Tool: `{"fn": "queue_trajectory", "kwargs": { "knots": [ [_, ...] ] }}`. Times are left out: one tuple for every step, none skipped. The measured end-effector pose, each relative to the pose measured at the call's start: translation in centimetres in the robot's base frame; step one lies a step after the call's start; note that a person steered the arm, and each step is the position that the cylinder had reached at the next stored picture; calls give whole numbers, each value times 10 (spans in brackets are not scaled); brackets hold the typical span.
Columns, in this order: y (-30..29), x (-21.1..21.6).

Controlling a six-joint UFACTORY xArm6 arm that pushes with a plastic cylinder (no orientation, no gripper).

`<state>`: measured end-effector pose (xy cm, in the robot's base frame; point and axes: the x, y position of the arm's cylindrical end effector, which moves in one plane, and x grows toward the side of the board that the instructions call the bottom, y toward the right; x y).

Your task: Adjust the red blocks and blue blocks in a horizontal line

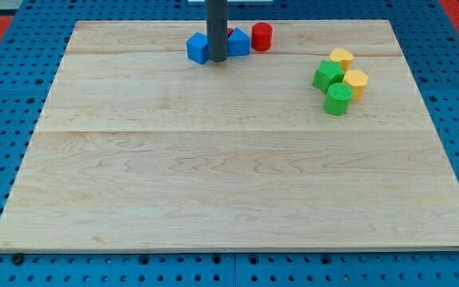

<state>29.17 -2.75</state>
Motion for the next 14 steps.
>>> {"fn": "queue_trajectory", "kwargs": {
  "knots": [
    [-37, -4],
    [-53, -13],
    [-51, -8],
    [3, 25],
    [47, 17],
    [58, -13],
    [45, -32],
    [50, -10],
    [8, 5],
    [-45, -6],
    [-58, -22],
    [-58, -26],
    [-53, -17],
    [-19, 4]
  ]
}}
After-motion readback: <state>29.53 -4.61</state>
